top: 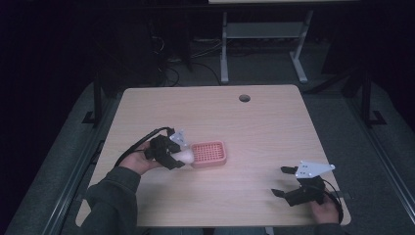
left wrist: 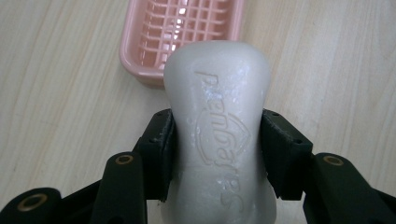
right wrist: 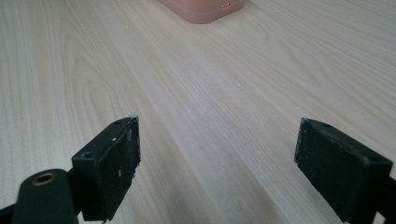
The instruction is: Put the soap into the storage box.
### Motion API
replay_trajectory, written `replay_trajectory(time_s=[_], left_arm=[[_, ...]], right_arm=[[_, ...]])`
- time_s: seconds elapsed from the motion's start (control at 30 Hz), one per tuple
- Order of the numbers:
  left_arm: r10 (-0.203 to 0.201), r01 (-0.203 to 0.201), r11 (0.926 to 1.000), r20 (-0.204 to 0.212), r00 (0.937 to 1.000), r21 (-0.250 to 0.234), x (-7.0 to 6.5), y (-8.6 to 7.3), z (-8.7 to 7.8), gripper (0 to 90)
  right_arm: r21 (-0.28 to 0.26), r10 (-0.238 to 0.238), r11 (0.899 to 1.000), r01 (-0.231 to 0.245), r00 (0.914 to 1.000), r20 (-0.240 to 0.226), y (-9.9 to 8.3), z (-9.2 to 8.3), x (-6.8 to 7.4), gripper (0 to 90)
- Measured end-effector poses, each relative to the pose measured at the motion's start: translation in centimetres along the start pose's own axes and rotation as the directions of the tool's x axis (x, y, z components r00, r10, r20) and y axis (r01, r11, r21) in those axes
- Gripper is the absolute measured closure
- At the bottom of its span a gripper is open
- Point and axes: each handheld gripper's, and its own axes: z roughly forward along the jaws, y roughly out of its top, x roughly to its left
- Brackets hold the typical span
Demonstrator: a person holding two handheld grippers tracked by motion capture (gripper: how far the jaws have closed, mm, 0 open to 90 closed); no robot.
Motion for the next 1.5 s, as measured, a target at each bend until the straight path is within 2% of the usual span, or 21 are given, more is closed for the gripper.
replay_trajectory(time_s=[0.43,0.57,0.73,1.03,1.5], left_arm=[[0.021,-0.021,0.9997,0.015,0.9997,0.014,0.7,1.9,0.9,49.2],[0.03,-0.03,0.9991,0.017,0.9994,0.031,1.1,2.7,1.1,49.2],[0.035,-0.035,0.9992,0.024,0.9991,0.021,1.4,3.4,1.5,49.2],[0.053,-0.054,0.9979,0.031,0.9981,0.036,1.6,4.6,2.2,49.2],[0.053,-0.055,0.9974,0.04,0.9978,0.047,2.3,6.2,3.6,49.2]], right_arm=[[-0.013,0.0,1.0,0.0,1.0,-0.003,0.1,-0.1,0.0,13.5],[-0.012,-0.002,1.0,0.002,1.0,0.001,0.1,-0.1,0.0,13.5],[-0.019,0.004,1.0,-0.004,1.0,0.003,0.1,-0.2,-0.1,13.5],[-0.026,0.004,1.0,-0.004,1.0,0.001,0.1,-0.2,0.0,13.5],[-0.03,0.008,1.0,-0.008,1.0,-0.002,0.2,-0.2,0.0,13.5]])
